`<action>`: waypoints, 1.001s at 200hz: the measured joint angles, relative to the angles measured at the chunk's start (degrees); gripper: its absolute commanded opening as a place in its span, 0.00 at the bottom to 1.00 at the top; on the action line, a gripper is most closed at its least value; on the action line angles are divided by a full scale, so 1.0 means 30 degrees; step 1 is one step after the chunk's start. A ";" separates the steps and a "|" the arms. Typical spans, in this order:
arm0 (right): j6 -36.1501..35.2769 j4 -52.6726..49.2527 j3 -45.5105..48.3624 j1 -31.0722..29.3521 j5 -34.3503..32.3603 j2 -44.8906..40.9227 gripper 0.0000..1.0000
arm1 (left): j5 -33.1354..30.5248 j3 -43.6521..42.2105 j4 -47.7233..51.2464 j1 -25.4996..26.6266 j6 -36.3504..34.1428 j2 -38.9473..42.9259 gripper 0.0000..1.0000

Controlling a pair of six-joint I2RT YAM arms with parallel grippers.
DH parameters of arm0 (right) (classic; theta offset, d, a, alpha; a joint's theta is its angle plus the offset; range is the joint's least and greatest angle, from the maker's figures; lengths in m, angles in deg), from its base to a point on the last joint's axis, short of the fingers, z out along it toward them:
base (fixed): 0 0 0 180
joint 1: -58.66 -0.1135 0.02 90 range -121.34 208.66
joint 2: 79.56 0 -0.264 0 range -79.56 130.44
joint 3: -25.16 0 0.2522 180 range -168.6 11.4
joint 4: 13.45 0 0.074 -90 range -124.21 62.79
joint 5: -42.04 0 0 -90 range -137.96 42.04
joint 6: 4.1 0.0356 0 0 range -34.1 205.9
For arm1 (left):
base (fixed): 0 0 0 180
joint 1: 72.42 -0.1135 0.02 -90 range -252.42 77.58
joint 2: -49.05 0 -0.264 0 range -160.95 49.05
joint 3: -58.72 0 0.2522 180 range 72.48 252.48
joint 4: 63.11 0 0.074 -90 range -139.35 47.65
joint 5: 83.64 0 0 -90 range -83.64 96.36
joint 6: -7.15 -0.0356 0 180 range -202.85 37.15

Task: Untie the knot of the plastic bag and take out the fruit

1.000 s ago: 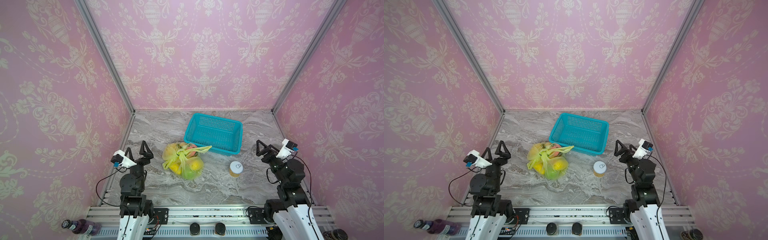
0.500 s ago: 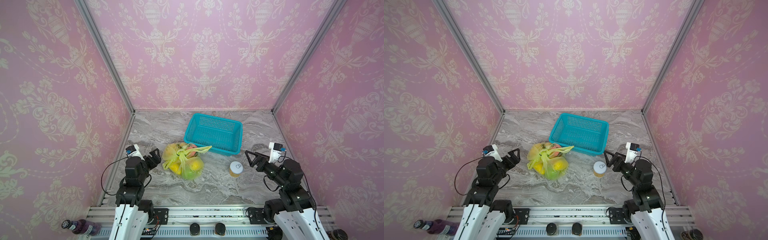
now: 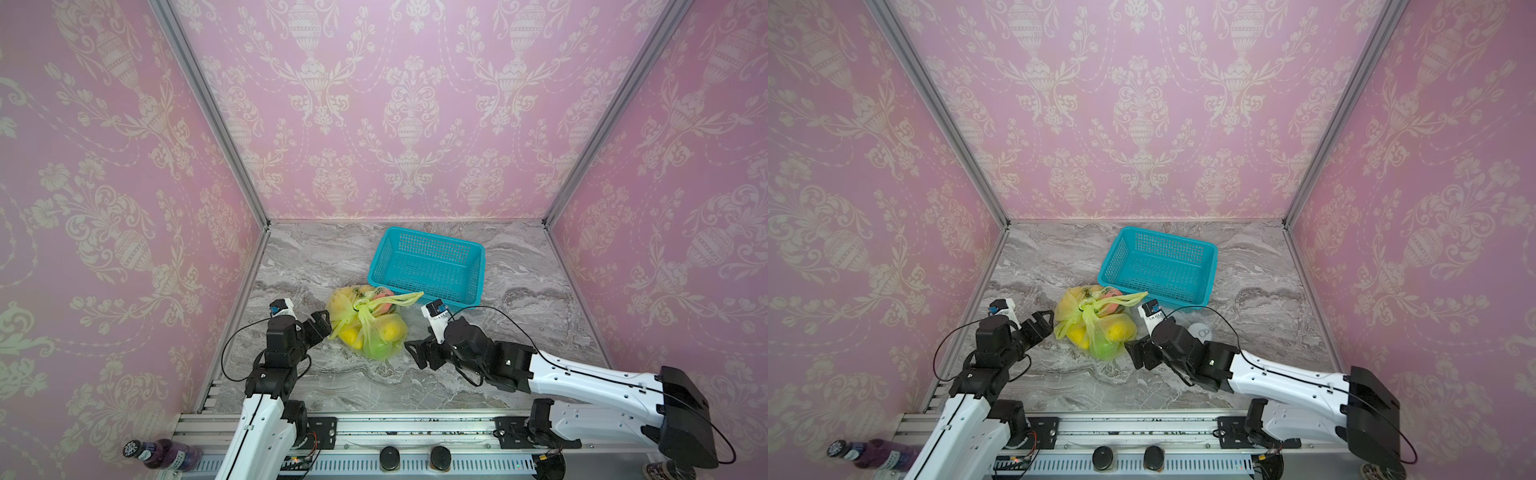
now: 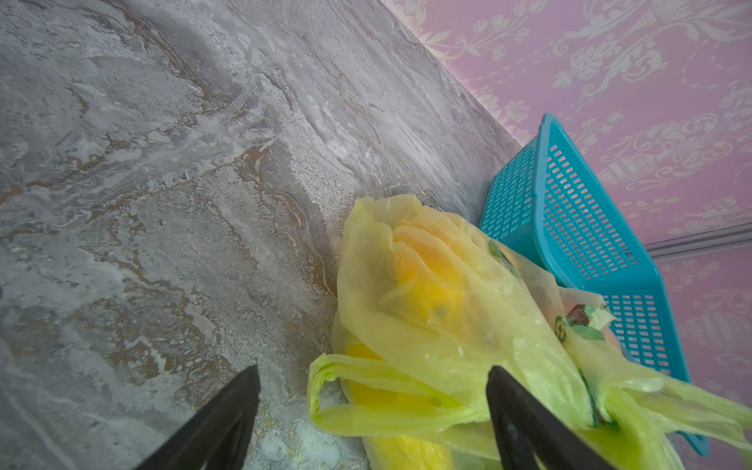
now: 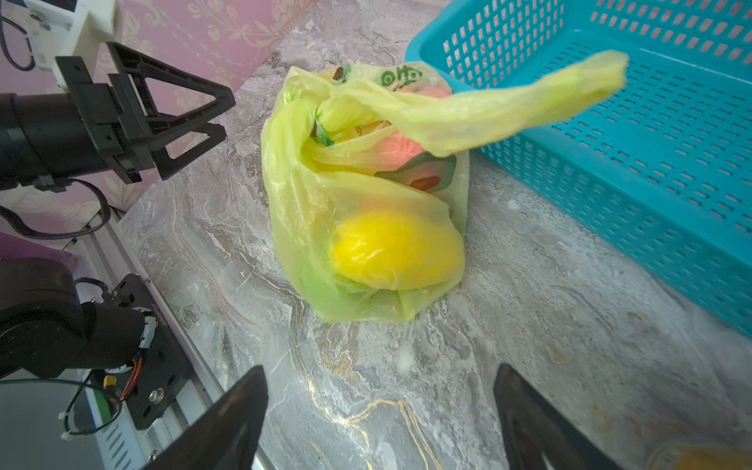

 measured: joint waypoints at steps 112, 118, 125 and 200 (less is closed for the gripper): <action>-0.0459 0.0648 -0.4532 -0.1938 -0.2397 0.8466 0.53 | 0.0284 -0.1785 -0.1319 0.0437 -0.0291 0.2266 0.93; -0.0350 0.0503 -0.4823 -0.1938 -0.2484 0.8823 0.48 | 0.0255 -0.1661 -0.1421 0.0437 -0.0408 0.1909 0.94; -0.0401 0.0313 -0.5158 -0.1938 -0.2572 0.9202 0.41 | 0.0255 -0.1559 -0.1552 0.0437 -0.0488 0.1428 0.93; -0.0408 0.0036 -0.4248 -0.1938 -0.3599 0.8327 0.00 | 0.0262 -0.1443 -0.2164 0.0437 -0.0925 -0.1137 0.98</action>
